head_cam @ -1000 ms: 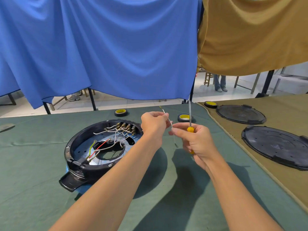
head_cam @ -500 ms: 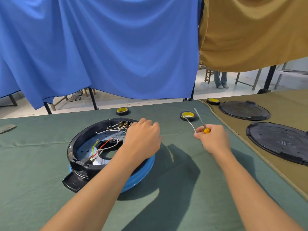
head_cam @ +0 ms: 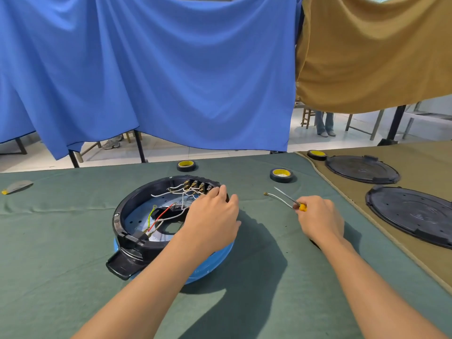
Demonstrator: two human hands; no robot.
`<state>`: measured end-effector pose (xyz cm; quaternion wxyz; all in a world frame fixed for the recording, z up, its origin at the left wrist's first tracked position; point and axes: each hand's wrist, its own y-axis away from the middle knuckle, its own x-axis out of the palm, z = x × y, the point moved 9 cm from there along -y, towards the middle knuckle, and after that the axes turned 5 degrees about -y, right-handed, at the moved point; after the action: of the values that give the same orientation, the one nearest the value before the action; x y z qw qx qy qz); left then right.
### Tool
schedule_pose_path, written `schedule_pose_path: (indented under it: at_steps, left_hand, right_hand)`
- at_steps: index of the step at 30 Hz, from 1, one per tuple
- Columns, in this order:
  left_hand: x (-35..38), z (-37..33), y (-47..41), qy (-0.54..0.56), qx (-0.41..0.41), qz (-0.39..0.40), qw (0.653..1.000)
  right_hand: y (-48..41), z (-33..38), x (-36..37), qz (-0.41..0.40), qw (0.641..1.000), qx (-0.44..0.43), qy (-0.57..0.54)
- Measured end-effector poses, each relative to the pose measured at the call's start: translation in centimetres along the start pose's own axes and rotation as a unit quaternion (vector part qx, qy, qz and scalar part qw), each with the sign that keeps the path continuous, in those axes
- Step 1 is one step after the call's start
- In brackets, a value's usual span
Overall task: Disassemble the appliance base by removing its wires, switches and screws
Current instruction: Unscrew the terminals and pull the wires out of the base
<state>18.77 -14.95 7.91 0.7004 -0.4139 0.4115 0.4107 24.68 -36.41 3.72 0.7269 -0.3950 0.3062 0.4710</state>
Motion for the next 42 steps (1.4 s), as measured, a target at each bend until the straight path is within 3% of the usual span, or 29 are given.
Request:
schedule_pose_path:
  at_steps: [6, 13, 17, 26, 30, 35, 42]
  left_hand:
    - [2.3, 1.5, 1.7, 0.155, 0.050, 0.146, 0.976]
    - [2.5, 2.7, 3.0, 0.226, 0.066, 0.145, 0.961]
    - [2.3, 2.3, 2.7, 0.218, 0.048, 0.126, 0.967]
    - [1.6, 5.2, 2.0, 0.191, -0.014, 0.083, 0.978]
    - [3.1, 8.0, 2.4, 0.171, -0.048, 0.122, 0.977]
    - [4.6, 7.9, 2.1, 0.207, -0.027, 0.174, 0.962]
    - [6.3, 7.4, 0.5, 0.165, 0.004, 0.195, 0.967]
  right_hand:
    - [0.4, 0.4, -0.4, -0.004, 0.998, 0.017, -0.065]
    - [1.0, 4.7, -1.6, 0.047, 0.982, -0.034, -0.180]
    - [2.3, 8.5, -1.8, 0.106, 0.970, -0.094, -0.197]
    - [4.3, 14.8, -1.0, 0.117, 0.953, -0.196, -0.202]
    - [4.1, 16.1, -0.5, 0.091, 0.952, -0.184, -0.229]
    - [3.1, 17.4, 0.0, 0.062, 0.950, -0.169, -0.254]
    - [1.5, 16.2, -0.3, 0.004, 0.940, -0.107, -0.325]
